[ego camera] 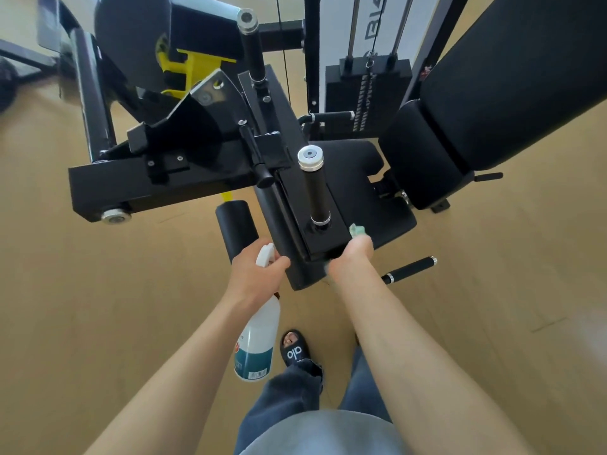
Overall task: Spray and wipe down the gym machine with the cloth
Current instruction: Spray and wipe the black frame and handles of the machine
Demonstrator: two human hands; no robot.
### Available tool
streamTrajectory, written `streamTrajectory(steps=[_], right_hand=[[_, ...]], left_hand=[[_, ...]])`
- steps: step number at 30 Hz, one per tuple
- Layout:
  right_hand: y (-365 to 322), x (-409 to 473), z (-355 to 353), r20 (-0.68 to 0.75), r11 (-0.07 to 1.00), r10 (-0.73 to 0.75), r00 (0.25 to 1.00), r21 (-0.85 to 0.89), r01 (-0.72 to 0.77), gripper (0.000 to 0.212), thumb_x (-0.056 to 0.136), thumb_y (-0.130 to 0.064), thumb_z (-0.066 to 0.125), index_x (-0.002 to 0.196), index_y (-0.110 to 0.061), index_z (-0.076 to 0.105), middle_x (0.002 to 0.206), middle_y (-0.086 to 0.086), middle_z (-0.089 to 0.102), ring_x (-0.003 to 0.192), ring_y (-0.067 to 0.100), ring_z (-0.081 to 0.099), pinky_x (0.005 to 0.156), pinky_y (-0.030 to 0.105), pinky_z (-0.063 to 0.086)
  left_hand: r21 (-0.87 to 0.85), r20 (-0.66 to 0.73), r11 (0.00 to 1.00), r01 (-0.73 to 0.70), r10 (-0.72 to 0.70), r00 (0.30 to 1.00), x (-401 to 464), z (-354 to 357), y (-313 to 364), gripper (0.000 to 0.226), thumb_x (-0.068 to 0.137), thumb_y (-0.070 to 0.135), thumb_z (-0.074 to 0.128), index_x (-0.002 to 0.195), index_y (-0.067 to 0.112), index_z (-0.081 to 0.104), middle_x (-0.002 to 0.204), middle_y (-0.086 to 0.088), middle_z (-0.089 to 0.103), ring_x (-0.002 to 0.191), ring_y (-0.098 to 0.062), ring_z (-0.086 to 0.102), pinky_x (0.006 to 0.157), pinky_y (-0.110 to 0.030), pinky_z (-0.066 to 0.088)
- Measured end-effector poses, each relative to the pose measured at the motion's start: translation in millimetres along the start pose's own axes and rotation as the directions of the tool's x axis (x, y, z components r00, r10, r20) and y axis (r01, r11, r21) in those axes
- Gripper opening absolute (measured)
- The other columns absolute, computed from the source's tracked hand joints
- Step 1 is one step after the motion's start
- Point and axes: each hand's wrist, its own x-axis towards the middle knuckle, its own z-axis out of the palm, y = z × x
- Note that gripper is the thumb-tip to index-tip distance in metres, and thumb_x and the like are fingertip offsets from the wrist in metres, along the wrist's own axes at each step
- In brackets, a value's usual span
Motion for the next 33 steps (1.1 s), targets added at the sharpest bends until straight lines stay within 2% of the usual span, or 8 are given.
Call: streamTrajectory(steps=[1, 5, 12, 15, 18, 23, 28, 33], right_hand=[[-5, 4, -1, 0.042, 0.989, 0.006, 0.999, 0.146, -0.012, 0.028, 0.092, -0.027, 0.056, 0.117, -0.018, 0.065, 0.113, 0.008, 0.066, 0.110, 0.029, 0.062, 0.105, 0.046, 0.048], [3, 18, -6, 0.103, 0.993, -0.097, 0.990, 0.071, 0.090, 0.046, 0.092, -0.045, 0.048, 0.133, -0.028, 0.060, 0.129, 0.000, 0.064, 0.113, 0.021, 0.059, 0.092, 0.038, 0.050], [9, -4, -4, 0.181, 0.992, -0.126, 0.975, 0.049, 0.119, 0.026, 0.093, -0.045, 0.044, 0.108, -0.029, 0.058, 0.102, 0.000, 0.060, 0.107, 0.028, 0.063, 0.098, 0.048, 0.049], [-18, 6, -6, 0.186, 0.984, -0.074, 0.980, -0.147, 0.102, 0.024, 0.098, -0.040, 0.047, 0.089, -0.021, 0.059, 0.085, -0.001, 0.055, 0.080, 0.020, 0.056, 0.078, 0.035, 0.050], [-33, 29, -10, 0.283, 0.966, 0.006, 0.959, -0.251, 0.068, 0.039, 0.088, -0.054, 0.063, 0.114, -0.025, 0.069, 0.108, -0.003, 0.069, 0.102, 0.020, 0.065, 0.089, 0.039, 0.054], [-33, 29, -15, 0.289, 0.969, 0.096, 0.952, -0.245, -0.023, 0.034, 0.100, -0.046, 0.050, 0.112, -0.016, 0.063, 0.112, 0.014, 0.069, 0.093, 0.034, 0.067, 0.062, 0.041, 0.057], [-46, 13, -19, 0.265, 0.898, 0.031, 0.964, -0.432, 0.089, 0.025, 0.105, -0.013, 0.040, 0.081, -0.016, 0.044, 0.079, 0.003, 0.044, 0.086, 0.025, 0.046, 0.096, 0.044, 0.050], [-53, 5, -18, 0.247, 0.836, -0.094, 0.964, -0.506, 0.211, 0.022, 0.099, -0.007, 0.045, 0.078, -0.012, 0.051, 0.068, 0.000, 0.048, 0.055, 0.016, 0.040, 0.050, 0.027, 0.030]], left_hand=[[-0.003, -0.006, 1.000, 0.006, -0.006, 1.000, -2, 0, 0, 0.014, 0.100, 0.023, 0.066, 0.102, 0.010, 0.060, 0.082, -0.006, 0.057, 0.062, -0.015, 0.053, 0.044, -0.014, 0.045], [-0.015, -0.014, 1.000, 0.017, -0.017, 1.000, -7, 11, 0, 0.015, 0.099, 0.023, 0.066, 0.102, 0.009, 0.060, 0.081, -0.008, 0.058, 0.063, -0.016, 0.054, 0.055, -0.023, 0.049], [-0.069, -0.026, 0.994, 0.086, -0.088, 0.996, -10, 24, 8, 0.020, 0.097, 0.020, 0.065, 0.099, 0.001, 0.058, 0.079, -0.011, 0.058, 0.064, -0.019, 0.052, 0.057, -0.027, 0.046], [-0.068, -0.033, 0.993, 0.092, -0.095, 0.995, -11, 23, 14, 0.018, 0.099, 0.020, 0.064, 0.100, 0.003, 0.059, 0.078, -0.009, 0.057, 0.065, -0.019, 0.052, 0.056, -0.024, 0.045], [-0.052, -0.054, 0.995, 0.082, -0.085, 0.995, -11, 22, 20, 0.019, 0.100, 0.022, 0.064, 0.100, 0.004, 0.059, 0.075, -0.009, 0.058, 0.062, -0.017, 0.053, 0.052, -0.022, 0.044], [-0.079, -0.100, 0.991, 0.112, -0.120, 0.988, -12, 19, 31, 0.022, 0.101, 0.023, 0.064, 0.103, 0.002, 0.059, 0.080, -0.014, 0.058, 0.064, -0.019, 0.053, 0.053, -0.023, 0.045], [-0.090, -0.136, 0.990, 0.109, -0.121, 0.983, -7, 15, 48, 0.023, 0.099, 0.024, 0.063, 0.100, 0.002, 0.057, 0.077, -0.013, 0.056, 0.063, -0.020, 0.051, 0.055, -0.025, 0.043], [-0.175, -0.234, 0.983, 0.058, -0.099, 0.967, 2, -2, 76, 0.022, 0.097, 0.026, 0.066, 0.108, 0.007, 0.062, 0.087, -0.010, 0.062, 0.069, -0.017, 0.057, 0.055, -0.022, 0.043]])
